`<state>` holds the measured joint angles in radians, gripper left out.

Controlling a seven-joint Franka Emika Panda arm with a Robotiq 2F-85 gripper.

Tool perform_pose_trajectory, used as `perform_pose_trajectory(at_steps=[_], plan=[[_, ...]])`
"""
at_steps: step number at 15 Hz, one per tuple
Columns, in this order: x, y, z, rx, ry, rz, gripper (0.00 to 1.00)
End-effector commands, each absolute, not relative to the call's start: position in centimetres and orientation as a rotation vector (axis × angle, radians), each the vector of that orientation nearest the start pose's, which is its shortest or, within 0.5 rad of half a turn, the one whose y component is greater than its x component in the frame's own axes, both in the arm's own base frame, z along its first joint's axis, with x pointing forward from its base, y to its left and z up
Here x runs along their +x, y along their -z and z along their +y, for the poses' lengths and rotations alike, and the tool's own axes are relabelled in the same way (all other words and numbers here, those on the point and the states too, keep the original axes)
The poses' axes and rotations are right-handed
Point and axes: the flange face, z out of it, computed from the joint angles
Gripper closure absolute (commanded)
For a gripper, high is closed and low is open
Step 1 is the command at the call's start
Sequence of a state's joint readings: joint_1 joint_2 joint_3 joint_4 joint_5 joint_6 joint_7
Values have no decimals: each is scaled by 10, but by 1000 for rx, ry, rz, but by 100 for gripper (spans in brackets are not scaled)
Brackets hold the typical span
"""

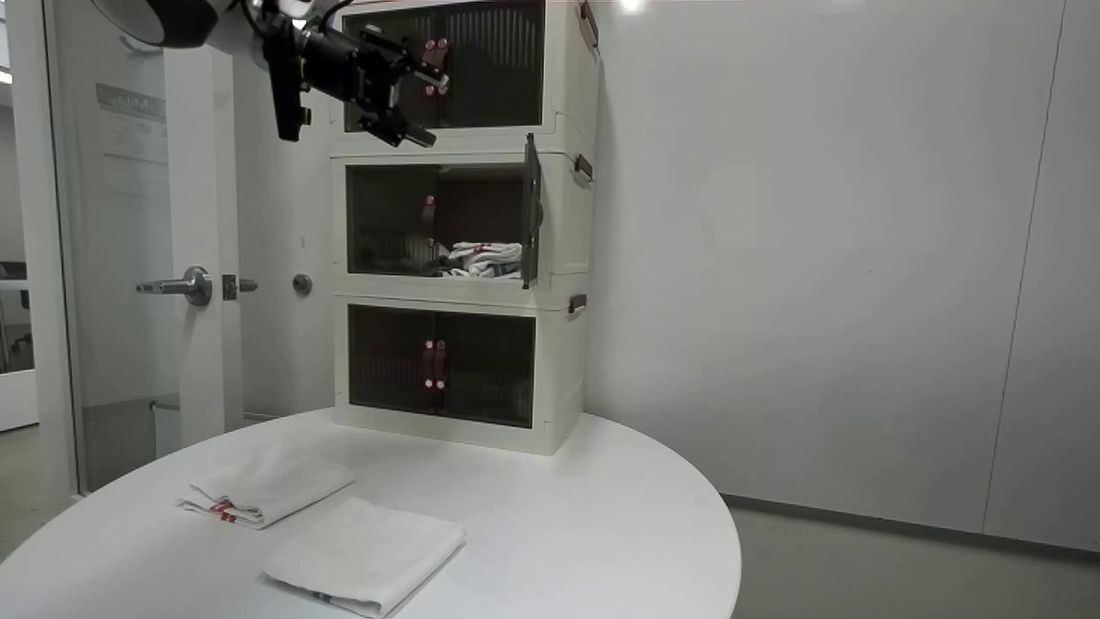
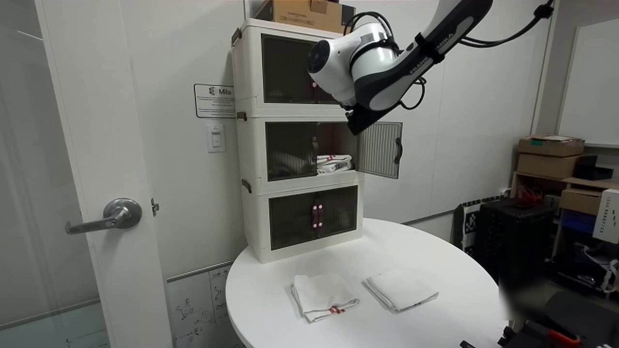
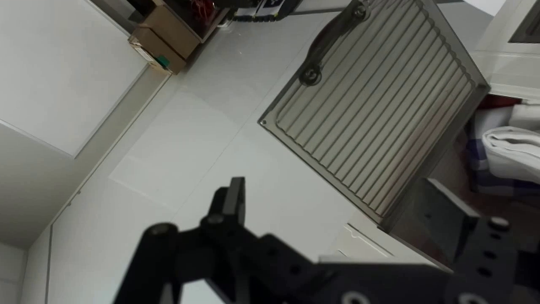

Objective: Open the left middle cabinet door.

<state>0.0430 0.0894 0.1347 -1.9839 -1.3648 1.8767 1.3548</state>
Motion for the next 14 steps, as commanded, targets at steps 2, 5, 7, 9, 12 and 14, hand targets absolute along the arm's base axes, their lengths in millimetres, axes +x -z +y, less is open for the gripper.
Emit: perform_pose_trajectory(at_steps=[2,5,7,9,12,14], plan=[[629,-433,65,1911,-919,-476,0],[657,-417,81,1914,-968,-449,0],[676,-404,88,1924,-991,-461,0],[691,-393,96,1934,-1004,-477,0],[710,-381,106,1956,-1022,-483,0],[719,-376,113,1974,-1035,-480,0]])
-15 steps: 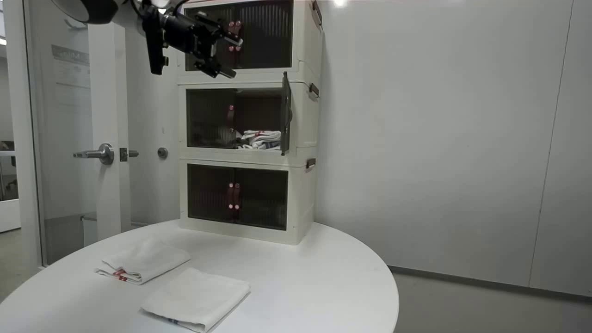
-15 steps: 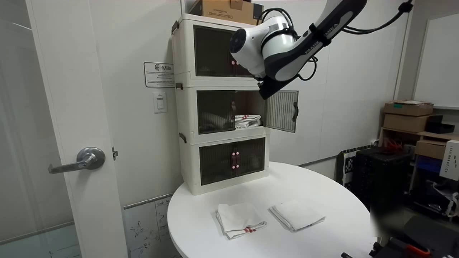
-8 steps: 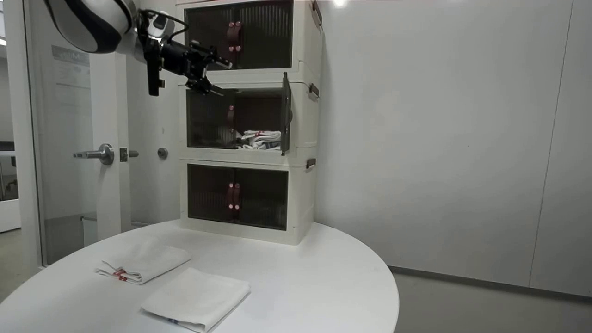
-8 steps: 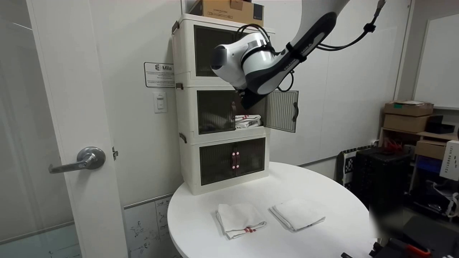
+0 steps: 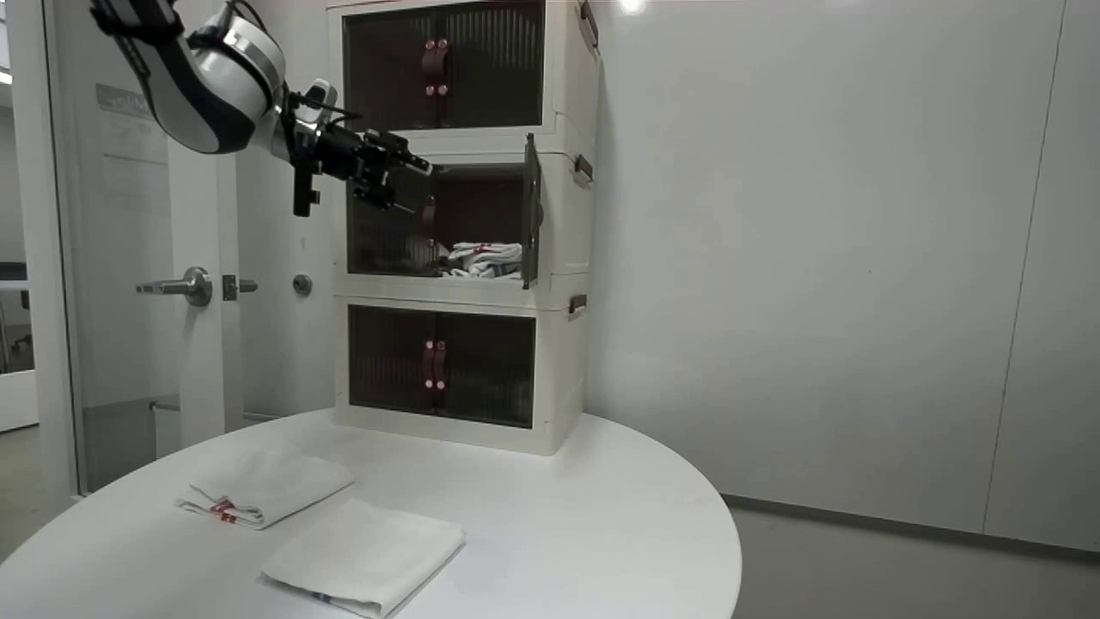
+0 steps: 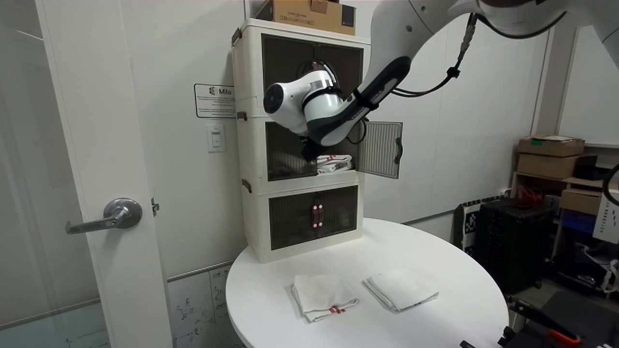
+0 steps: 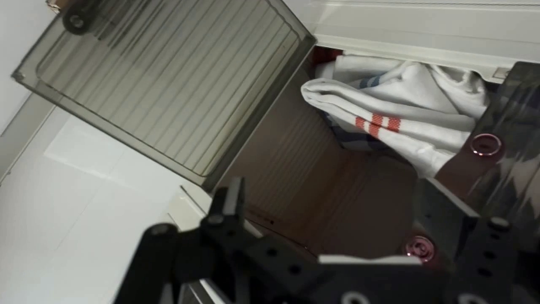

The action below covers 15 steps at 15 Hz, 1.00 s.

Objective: Open the left middle cabinet door.

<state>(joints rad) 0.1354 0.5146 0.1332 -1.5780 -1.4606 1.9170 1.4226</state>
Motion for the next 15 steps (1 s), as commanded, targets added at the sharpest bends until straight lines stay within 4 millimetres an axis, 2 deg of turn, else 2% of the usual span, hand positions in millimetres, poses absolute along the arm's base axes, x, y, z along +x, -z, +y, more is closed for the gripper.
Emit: perform_pose_trajectory(at_steps=[1,5,12,15], plan=[[724,-374,116,1976,-1044,-477,0],[739,-367,120,1963,-1070,-479,0],[761,-342,97,1889,-1061,-487,0],[764,-335,93,1875,-1051,-482,0]])
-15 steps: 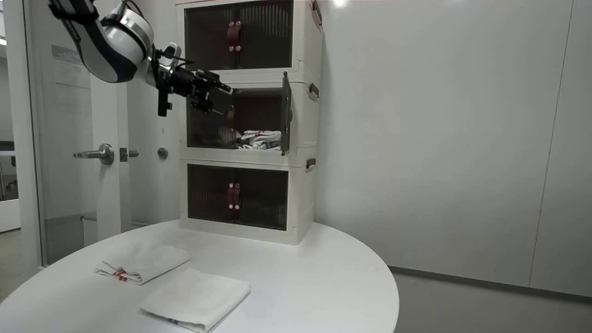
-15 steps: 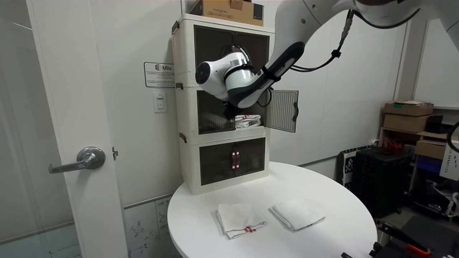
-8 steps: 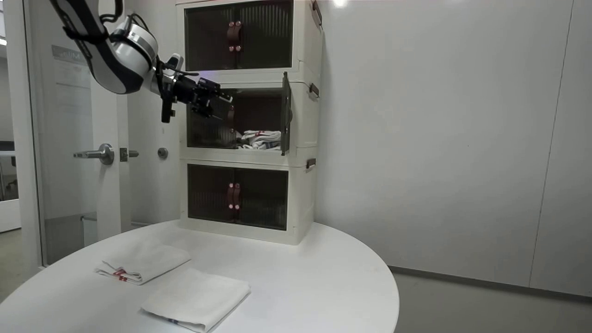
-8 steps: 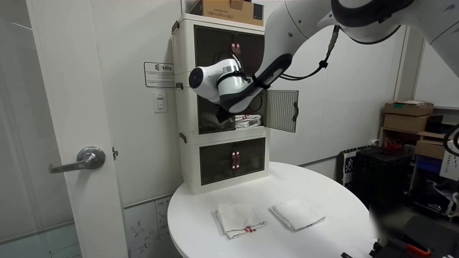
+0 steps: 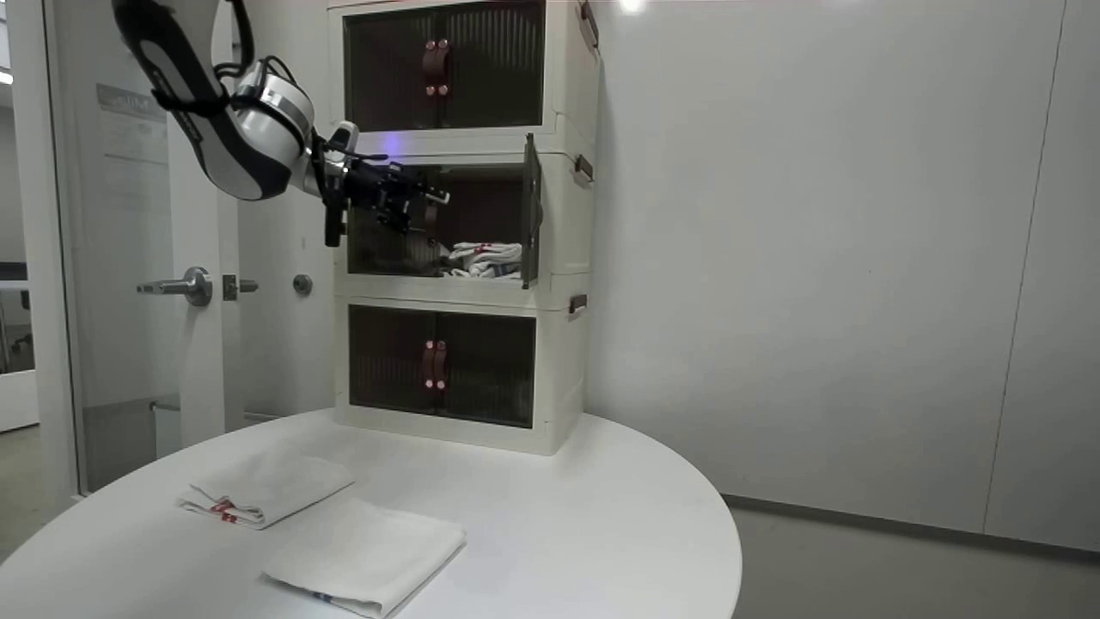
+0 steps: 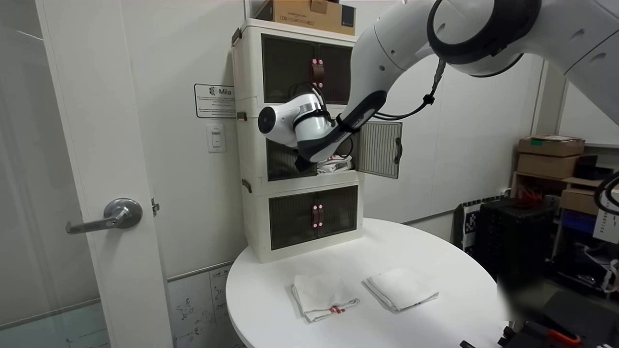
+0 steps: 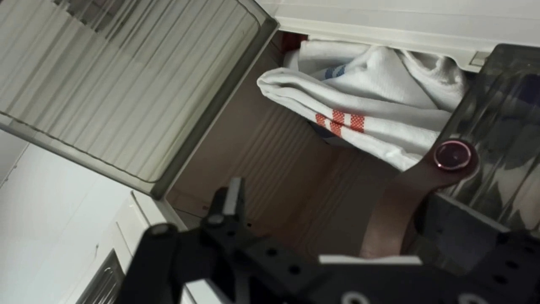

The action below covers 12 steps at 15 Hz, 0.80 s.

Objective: Open the left middle cabinet door.

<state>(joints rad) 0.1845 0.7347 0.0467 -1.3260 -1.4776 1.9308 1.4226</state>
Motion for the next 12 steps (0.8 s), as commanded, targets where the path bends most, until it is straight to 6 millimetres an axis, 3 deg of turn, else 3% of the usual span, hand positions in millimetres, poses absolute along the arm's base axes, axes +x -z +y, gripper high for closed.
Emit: perform_pose_trajectory(at_steps=[1,8,12], plan=[[762,-336,94,1875,-1044,-487,0],[739,-336,125,2016,-990,-497,0],[724,-314,163,2126,-964,-450,0]])
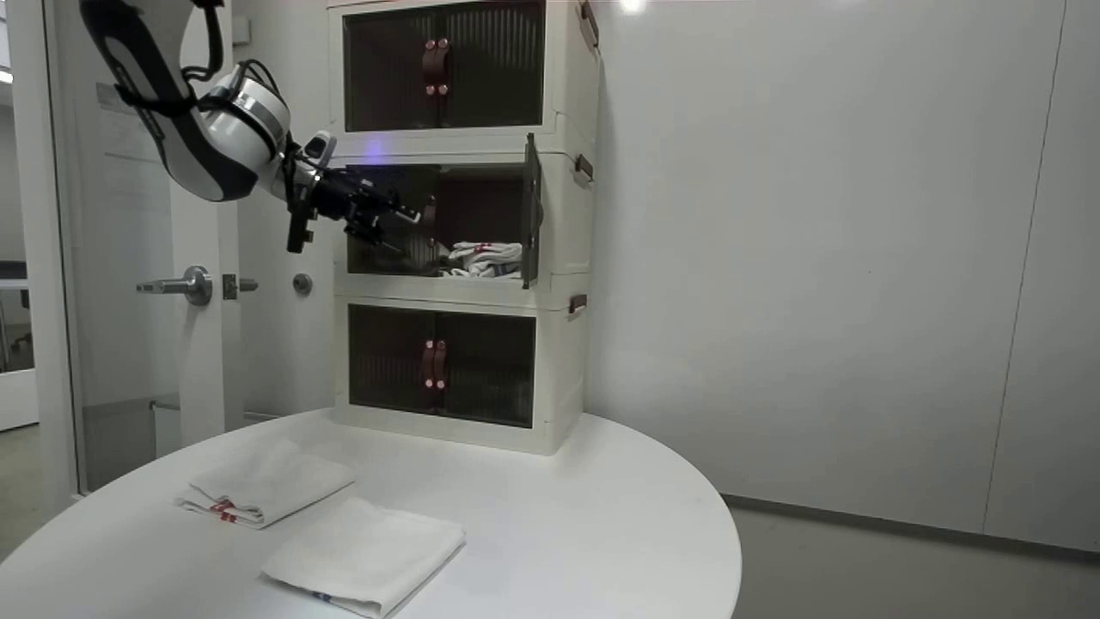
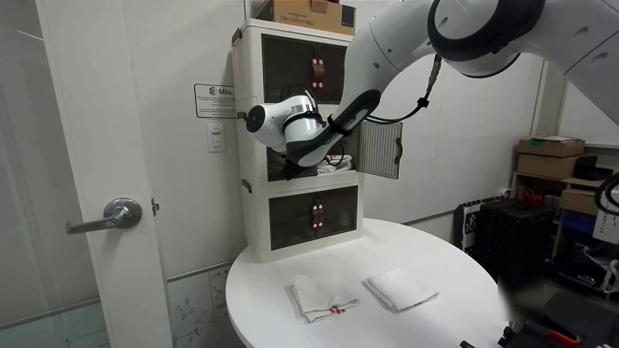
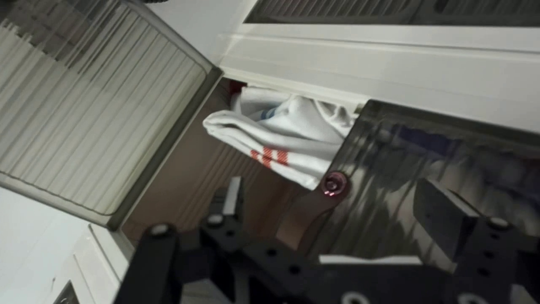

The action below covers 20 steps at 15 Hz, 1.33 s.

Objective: Open the left middle cabinet door.

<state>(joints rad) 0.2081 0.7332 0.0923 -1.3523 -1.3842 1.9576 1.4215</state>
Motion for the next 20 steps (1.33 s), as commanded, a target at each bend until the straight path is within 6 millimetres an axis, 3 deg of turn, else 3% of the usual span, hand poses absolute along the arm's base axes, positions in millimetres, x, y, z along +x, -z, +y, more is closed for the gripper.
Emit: perform_pose_trajectory(at_steps=[1,4,7,14,18,20], plan=[[721,-309,170,2141,-958,-438,0],[717,-308,179,2137,-969,-434,0],[720,-321,168,2097,-997,-453,0],[736,-357,116,1969,-1060,-518,0],[746,-359,83,1905,-1069,-537,0],[748,-357,77,1902,-1066,-541,0]])
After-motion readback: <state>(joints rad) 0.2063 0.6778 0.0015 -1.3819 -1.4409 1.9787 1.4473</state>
